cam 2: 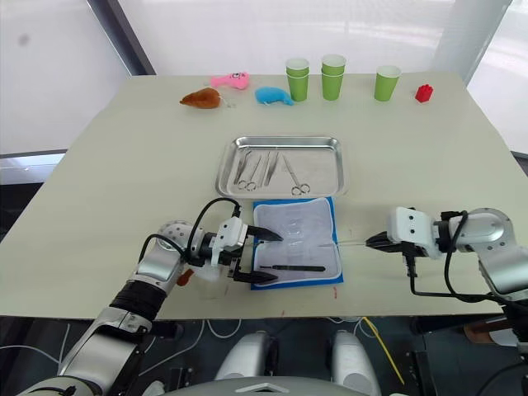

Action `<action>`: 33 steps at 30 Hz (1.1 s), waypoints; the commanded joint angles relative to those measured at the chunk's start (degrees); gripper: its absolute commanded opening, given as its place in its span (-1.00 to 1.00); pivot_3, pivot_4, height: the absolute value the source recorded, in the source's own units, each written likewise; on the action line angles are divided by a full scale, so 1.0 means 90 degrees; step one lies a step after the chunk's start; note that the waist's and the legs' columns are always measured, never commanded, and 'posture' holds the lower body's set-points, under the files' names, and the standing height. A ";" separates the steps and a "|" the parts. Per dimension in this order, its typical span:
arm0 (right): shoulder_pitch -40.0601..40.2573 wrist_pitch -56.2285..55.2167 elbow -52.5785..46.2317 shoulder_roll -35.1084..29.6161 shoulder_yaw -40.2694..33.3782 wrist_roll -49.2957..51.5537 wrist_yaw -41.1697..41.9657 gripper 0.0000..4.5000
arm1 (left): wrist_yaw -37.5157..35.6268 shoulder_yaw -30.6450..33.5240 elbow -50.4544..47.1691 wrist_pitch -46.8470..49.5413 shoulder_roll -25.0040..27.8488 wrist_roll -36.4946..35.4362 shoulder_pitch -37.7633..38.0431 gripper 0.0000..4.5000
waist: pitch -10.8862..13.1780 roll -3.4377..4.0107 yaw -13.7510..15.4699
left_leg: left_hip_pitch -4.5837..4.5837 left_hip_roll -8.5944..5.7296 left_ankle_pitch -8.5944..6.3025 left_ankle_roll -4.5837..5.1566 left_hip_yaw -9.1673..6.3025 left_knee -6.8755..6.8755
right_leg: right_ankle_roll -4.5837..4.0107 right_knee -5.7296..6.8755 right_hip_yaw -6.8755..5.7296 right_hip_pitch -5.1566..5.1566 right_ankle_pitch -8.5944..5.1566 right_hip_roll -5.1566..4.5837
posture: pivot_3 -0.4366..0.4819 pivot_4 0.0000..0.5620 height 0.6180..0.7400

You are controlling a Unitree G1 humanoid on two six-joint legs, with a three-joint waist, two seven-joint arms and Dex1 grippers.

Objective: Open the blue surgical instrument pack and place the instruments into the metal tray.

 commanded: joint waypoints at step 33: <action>-0.2555 0.3916 0.0332 0.3425 -0.0006 0.0367 -0.4980 -0.98 | 0.0062 -0.0460 0.0461 0.0298 0.0087 0.0449 0.0433 1.00 | -0.0017 0.0037 -0.0049 | 0.0001 -0.0002 0.0000 0.0001 -0.0004 0.0002 | -0.0019 0.0014 0.0001 -0.0002 0.0015 -0.0001 | -0.05 -0.47 1.00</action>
